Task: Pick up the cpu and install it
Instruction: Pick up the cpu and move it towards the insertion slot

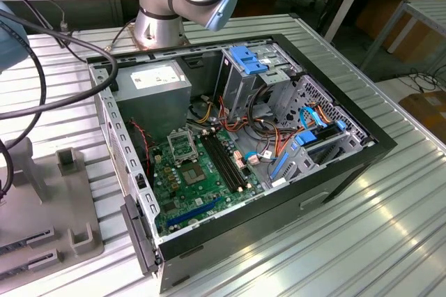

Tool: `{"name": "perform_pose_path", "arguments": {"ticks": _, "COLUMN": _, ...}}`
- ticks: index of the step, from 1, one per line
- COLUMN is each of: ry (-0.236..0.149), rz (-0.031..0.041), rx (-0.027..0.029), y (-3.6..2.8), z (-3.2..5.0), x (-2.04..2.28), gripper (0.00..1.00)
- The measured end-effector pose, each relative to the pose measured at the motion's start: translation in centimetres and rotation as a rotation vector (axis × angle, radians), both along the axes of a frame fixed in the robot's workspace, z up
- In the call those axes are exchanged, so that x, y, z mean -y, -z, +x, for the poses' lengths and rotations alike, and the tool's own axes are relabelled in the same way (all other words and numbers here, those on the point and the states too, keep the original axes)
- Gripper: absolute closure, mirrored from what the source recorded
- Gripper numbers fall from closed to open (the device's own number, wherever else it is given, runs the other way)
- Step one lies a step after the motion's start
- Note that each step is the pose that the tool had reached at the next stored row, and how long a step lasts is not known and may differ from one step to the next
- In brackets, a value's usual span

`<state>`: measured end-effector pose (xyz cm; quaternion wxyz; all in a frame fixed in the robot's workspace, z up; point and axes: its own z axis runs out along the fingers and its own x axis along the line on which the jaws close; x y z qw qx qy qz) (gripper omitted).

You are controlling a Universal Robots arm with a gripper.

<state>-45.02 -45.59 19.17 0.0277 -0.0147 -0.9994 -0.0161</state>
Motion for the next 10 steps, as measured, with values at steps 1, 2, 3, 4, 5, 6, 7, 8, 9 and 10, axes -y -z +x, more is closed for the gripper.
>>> {"name": "perform_pose_path", "arguments": {"ticks": 1, "ry": 0.0, "rz": -0.0002, "rx": -0.0002, "y": -0.08, "z": 0.03, "x": 0.01, "gripper": 0.52}}
{"name": "perform_pose_path", "arguments": {"ticks": 2, "ry": 0.0, "rz": -0.0001, "rx": 0.0, "y": -0.16, "z": 0.05, "x": 0.0, "gripper": 0.52}}
{"name": "perform_pose_path", "arguments": {"ticks": 3, "ry": -0.001, "rz": -0.0001, "rx": 0.0, "y": -0.22, "z": 0.07, "x": 0.0, "gripper": 0.52}}
{"name": "perform_pose_path", "arguments": {"ticks": 4, "ry": -0.001, "rz": -0.0002, "rx": -0.0002, "y": -0.28, "z": 0.1, "x": 0.0, "gripper": 0.52}}
{"name": "perform_pose_path", "arguments": {"ticks": 5, "ry": -0.002, "rz": 0.0, "rx": 0.0001, "y": -0.28, "z": 0.12, "x": -0.01, "gripper": 0.52}}
{"name": "perform_pose_path", "arguments": {"ticks": 6, "ry": -0.003, "rz": -0.0001, "rx": 0.0, "y": -0.28, "z": 0.13, "x": -0.02, "gripper": 0.52}}
{"name": "perform_pose_path", "arguments": {"ticks": 7, "ry": -0.005, "rz": -0.0001, "rx": -0.0001, "y": -0.29, "z": 0.14, "x": -0.02, "gripper": 0.52}}
{"name": "perform_pose_path", "arguments": {"ticks": 8, "ry": -0.006, "rz": -0.0001, "rx": 0.0, "y": -0.28, "z": 0.14, "x": -0.02, "gripper": 0.52}}
{"name": "perform_pose_path", "arguments": {"ticks": 9, "ry": -0.008, "rz": -0.0002, "rx": -0.0002, "y": -0.28, "z": 0.15, "x": -0.03, "gripper": 0.52}}
{"name": "perform_pose_path", "arguments": {"ticks": 10, "ry": -0.01, "rz": -0.0001, "rx": 0.0, "y": -0.26, "z": 0.15, "x": -0.04, "gripper": 0.52}}
